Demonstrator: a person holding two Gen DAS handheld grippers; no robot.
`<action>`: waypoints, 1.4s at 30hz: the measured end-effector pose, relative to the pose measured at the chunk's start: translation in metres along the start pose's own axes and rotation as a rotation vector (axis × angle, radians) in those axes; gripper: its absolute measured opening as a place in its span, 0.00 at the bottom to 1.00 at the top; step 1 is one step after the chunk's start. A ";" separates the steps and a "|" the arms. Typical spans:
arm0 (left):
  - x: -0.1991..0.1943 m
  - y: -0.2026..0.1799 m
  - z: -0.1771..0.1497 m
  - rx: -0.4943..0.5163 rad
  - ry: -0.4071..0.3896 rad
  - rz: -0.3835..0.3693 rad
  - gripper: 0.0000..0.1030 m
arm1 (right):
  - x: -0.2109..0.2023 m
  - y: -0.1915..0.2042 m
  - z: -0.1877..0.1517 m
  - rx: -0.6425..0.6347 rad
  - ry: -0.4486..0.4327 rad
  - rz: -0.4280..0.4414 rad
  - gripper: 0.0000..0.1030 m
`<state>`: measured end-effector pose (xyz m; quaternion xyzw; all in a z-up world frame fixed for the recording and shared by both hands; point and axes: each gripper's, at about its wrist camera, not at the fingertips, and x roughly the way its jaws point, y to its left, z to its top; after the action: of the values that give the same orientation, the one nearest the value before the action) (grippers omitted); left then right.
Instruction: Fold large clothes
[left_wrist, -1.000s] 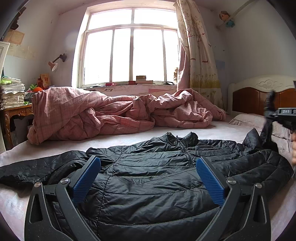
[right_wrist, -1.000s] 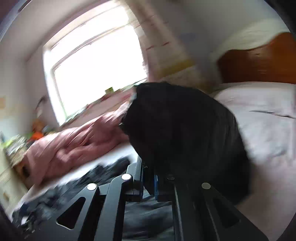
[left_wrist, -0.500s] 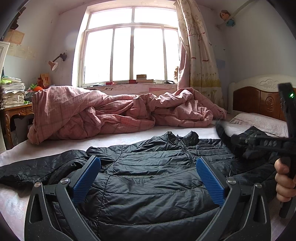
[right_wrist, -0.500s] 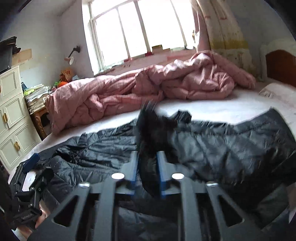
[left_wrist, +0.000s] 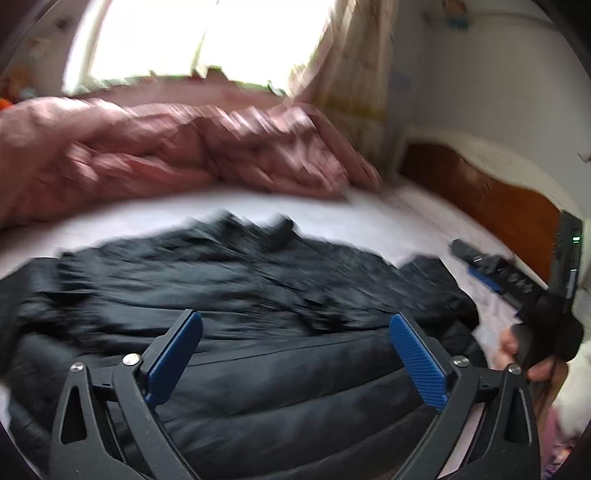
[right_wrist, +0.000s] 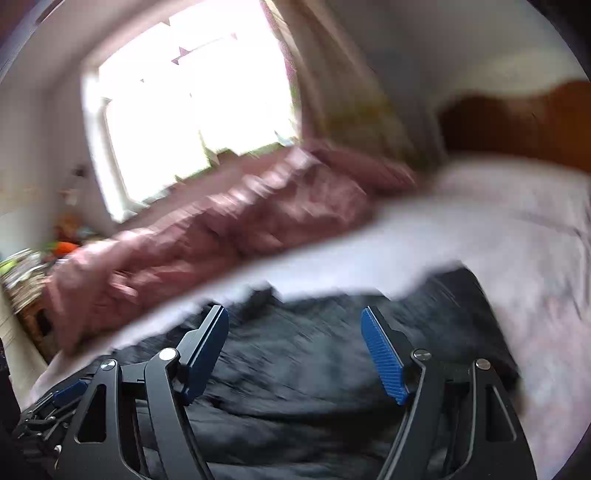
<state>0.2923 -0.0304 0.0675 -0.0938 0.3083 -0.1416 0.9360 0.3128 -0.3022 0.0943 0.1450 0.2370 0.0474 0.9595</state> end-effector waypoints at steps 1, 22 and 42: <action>0.016 -0.006 0.006 -0.001 0.046 -0.004 0.82 | 0.007 -0.008 0.002 0.031 0.034 -0.046 0.74; 0.070 0.013 0.040 0.072 0.119 0.387 0.07 | 0.010 -0.015 0.001 0.057 -0.023 -0.080 0.74; 0.040 0.123 0.030 0.115 0.051 0.967 0.45 | 0.046 -0.060 -0.005 0.236 0.189 0.036 0.74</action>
<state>0.3667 0.0753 0.0366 0.1157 0.3311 0.2904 0.8903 0.3521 -0.3509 0.0521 0.2558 0.3276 0.0500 0.9081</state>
